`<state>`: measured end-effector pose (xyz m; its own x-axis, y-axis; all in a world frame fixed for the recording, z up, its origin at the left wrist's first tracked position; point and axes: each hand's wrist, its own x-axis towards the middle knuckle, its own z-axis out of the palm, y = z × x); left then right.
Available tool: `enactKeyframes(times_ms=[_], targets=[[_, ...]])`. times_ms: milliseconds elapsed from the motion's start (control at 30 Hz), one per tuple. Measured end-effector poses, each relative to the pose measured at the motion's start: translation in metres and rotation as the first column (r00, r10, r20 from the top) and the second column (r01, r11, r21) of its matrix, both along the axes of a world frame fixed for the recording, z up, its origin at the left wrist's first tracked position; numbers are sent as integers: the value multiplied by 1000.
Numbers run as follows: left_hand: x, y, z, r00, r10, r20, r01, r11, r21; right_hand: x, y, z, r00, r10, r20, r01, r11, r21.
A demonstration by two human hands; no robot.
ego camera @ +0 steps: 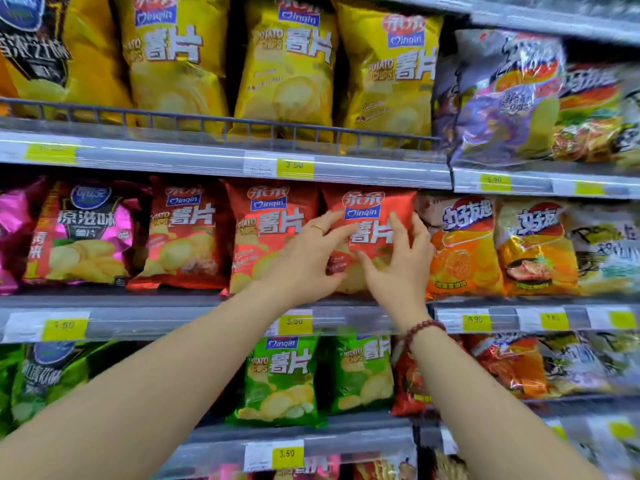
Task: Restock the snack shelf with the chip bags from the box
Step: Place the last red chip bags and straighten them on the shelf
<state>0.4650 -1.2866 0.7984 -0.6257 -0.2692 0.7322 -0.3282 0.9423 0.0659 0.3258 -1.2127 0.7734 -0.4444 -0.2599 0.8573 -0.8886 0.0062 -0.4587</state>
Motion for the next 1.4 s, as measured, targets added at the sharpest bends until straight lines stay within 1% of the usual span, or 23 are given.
enactKeyframes(times_ms=[33,133,167,233,300,367,467,600,700,800,867,933,1000,1067,1133,1200,1233,1267,1333,1400], targets=[[-12,0,0,999,13,52,-12,999,-30,-7,-2,2,997,68,37,-70,996,61],[-42,-1,3,977,136,167,-122,988,-93,-23,-10,11,969,233,78,-240,966,94],[-47,-1,4,969,172,178,-159,984,-86,-26,-11,13,958,268,105,-279,954,112],[-58,-3,6,979,150,140,-144,988,-51,-36,-12,19,940,304,156,-329,929,169],[-66,-2,10,990,101,100,-100,995,-19,-49,-13,25,934,316,169,-347,914,211],[-73,2,15,990,95,103,-97,995,5,-61,-12,29,918,339,207,-380,902,205],[-75,4,10,987,117,113,-117,993,-12,-63,-12,20,908,364,208,-405,891,206],[-70,-2,3,997,59,57,-57,998,-28,-56,-16,7,909,370,192,-402,900,168],[-67,3,3,992,92,91,-90,996,-23,-49,-15,6,892,385,236,-430,884,182],[-62,6,0,977,174,122,-162,981,-104,-46,-7,-1,903,371,216,-411,893,184],[-60,8,-1,974,201,103,-182,969,-167,-47,-1,-8,931,325,169,-355,914,199],[-62,13,-3,987,155,53,-142,970,-195,-49,7,-14,960,262,96,-275,947,165],[-68,22,-4,997,74,10,-71,977,-201,-54,17,-17,985,169,17,-170,984,58],[-75,35,-6,1000,-2,-14,-1,984,-180,-64,29,-17,998,50,-34,-52,997,-62],[-86,47,-6,998,-62,-15,58,981,-186,-77,40,-16,997,-77,-31,73,990,-117],[-101,56,-7,994,-109,14,110,974,-201,-94,49,-16,987,-159,14,159,983,-89],[-110,60,-7,992,-125,35,129,972,-195,-103,53,-16,986,-160,42,162,986,-46],[-120,62,-8,990,-126,57,135,974,-184,-111,57,-17,990,-127,61,128,992,-6],[-144,69,-10,992,-104,73,114,980,-161,-132,64,-16,998,6,65,-10,998,57],[-164,75,-11,996,-49,77,60,988,-140,-146,66,-13,991,117,60,-124,982,142]])
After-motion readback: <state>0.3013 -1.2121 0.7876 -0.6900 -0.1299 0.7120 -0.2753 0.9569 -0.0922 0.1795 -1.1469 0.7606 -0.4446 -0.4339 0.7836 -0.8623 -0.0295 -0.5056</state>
